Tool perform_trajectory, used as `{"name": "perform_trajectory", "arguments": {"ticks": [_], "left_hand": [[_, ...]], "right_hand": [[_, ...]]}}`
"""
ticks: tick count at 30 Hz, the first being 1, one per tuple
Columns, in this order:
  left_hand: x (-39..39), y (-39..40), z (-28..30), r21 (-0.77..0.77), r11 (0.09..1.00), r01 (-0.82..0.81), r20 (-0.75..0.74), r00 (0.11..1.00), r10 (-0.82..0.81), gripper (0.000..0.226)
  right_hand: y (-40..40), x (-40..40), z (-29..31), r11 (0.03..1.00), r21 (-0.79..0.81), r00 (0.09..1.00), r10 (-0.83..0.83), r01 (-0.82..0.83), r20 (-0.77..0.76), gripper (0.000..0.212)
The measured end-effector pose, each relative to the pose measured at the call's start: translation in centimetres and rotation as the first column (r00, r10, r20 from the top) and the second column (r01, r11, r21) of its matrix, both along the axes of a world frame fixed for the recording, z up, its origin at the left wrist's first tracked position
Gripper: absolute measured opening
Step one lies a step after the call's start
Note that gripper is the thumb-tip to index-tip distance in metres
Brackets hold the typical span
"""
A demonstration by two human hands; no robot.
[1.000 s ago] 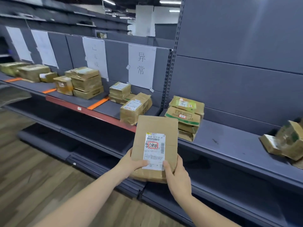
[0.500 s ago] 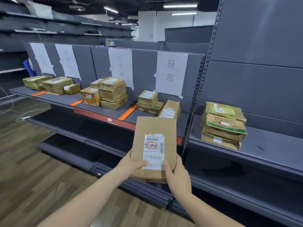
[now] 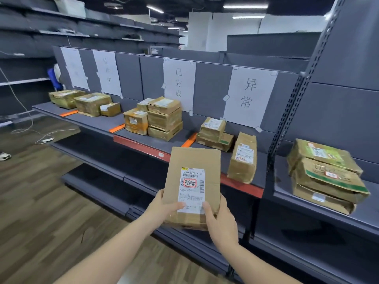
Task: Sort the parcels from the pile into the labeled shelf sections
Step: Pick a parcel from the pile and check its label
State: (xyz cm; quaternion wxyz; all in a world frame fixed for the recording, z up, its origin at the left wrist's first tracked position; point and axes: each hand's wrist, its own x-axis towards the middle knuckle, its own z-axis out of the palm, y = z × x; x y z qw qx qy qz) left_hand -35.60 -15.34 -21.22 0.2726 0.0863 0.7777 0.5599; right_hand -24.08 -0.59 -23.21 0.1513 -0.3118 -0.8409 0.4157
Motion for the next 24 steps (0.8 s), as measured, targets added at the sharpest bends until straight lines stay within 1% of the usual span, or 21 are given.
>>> {"name": "perform_trajectory", "arguments": {"ticks": [4,10,15,18,24], "left_hand": [[-4.0,0.3,-0.1,-0.022,1.0,-0.007,-0.005,1.0,0.007,0.068],[-9.8,1.2,0.4,-0.008,1.0,-0.019,-0.012,1.0,0.019,0.063],[-13.5,1.6,0.3,0.003,0.999,-0.035,-0.001,0.999,0.035,0.067],[-15.4,1.3,0.2,-0.03,0.999,-0.044,0.009,0.999,0.044,0.068],[-20.1,0.6,0.1,-0.028,1.0,0.0,0.018,1.0,0.001,0.07]], "right_hand": [[0.2,-4.3,-0.4,1.0,0.004,1.0,0.001,-0.001,-0.006,0.059],[1.4,-10.5,-0.1,1.0,0.002,1.0,0.007,-0.007,-0.014,0.059],[1.9,-14.4,0.2,1.0,0.016,1.0,0.022,-0.021,-0.01,0.057],[1.6,-16.0,0.0,1.0,0.006,1.0,0.01,-0.01,0.002,0.056],[0.6,-20.5,0.2,0.999,0.031,0.999,-0.031,0.03,0.014,0.056]]}}
